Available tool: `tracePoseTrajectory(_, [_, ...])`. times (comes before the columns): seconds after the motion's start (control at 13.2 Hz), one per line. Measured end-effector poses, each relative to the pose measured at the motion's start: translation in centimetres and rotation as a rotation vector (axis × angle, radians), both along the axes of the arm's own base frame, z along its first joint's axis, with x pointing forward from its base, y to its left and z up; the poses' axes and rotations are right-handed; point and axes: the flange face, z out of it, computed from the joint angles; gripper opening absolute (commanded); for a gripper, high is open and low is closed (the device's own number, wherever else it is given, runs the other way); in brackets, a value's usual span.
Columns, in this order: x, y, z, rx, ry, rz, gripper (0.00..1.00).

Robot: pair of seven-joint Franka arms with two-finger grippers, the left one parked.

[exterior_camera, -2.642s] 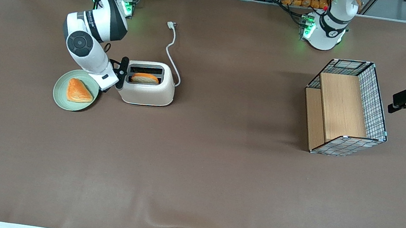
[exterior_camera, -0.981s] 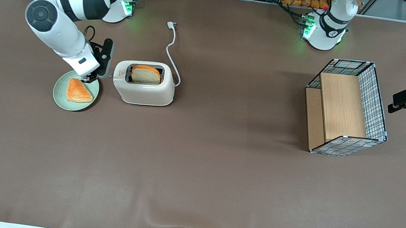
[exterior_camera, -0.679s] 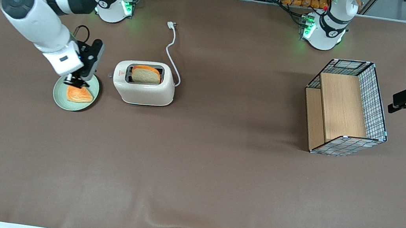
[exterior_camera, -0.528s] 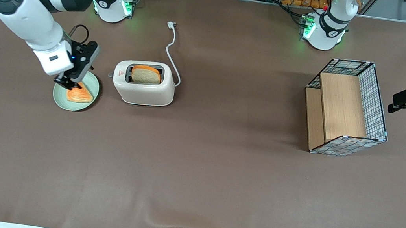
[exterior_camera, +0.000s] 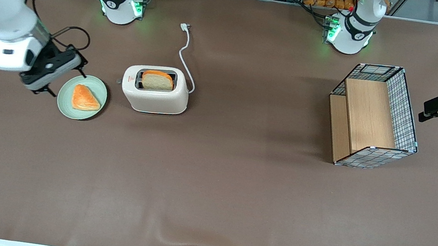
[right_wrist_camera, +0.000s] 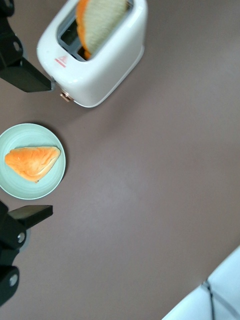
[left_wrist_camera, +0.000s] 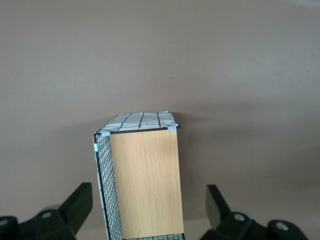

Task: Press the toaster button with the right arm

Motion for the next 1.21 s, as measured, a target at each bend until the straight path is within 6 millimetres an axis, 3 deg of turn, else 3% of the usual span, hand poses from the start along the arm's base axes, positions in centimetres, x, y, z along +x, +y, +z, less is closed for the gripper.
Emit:
tracePoseTrajectory(0.38, [3.0,-3.8,4.5,0.01,0.051,-0.319,1.0])
tracePoseTrajectory(0.68, [3.7,-7.1,6.1,0.03,0.043,-0.55,1.0])
tracePoseTrajectory(0.83, [2.6,-8.1,7.4,0.023,0.08,-0.603,1.0])
tracePoseTrajectory(1.21, [-2.4,-10.2,11.8,0.009,0.164,-0.751,1.0])
